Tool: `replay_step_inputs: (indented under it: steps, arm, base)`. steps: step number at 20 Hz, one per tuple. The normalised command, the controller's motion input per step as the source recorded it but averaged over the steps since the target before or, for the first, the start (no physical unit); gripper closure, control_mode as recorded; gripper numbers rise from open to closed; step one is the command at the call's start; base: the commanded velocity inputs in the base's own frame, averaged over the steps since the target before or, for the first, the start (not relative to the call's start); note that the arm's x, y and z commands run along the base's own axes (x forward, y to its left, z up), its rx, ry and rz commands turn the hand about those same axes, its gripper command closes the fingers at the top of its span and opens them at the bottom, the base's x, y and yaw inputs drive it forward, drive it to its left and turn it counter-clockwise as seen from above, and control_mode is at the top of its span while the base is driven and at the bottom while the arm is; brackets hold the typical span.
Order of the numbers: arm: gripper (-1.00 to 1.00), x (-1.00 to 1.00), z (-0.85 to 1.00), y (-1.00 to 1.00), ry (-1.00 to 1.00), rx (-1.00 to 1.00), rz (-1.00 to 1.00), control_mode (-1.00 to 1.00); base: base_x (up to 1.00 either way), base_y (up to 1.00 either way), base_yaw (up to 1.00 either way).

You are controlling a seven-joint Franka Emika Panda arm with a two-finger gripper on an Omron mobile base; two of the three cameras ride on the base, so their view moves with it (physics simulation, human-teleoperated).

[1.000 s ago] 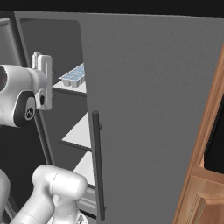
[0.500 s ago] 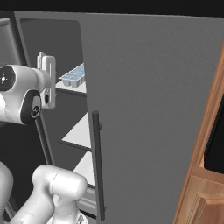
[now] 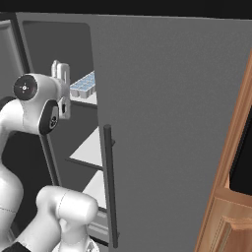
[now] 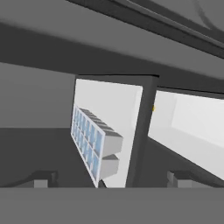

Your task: Open the freezer door, pick up the ice cube tray from the freezer, and place it on the dining counter.

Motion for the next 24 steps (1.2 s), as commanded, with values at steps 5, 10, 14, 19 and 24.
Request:
replay_step_inputs:
  steps: [5,10,14,19,24]
  arm:
    - [-1.0,0.34,-0.06,0.0,0.0,0.0,0.04,-1.0]
    - [-1.0,0.24,-0.01,0.04,0.0,0.0,0.02,-1.0]
    - [-1.0,0.15,0.0,0.08,0.0,0.0,0.01,-1.0]
    - [-1.0,0.23,0.0,0.04,0.0,0.0,0.0,-1.0]
    - [-1.0,0.22,-0.02,0.0,0.0,0.0,0.01,-1.0]
  base:
    - [0.0,0.0,0.0]
    - [0.0,0.0,0.0]
    - [0.0,0.0,0.0]
    - [0.0,0.0,0.0]
    - [0.0,0.0,0.0]
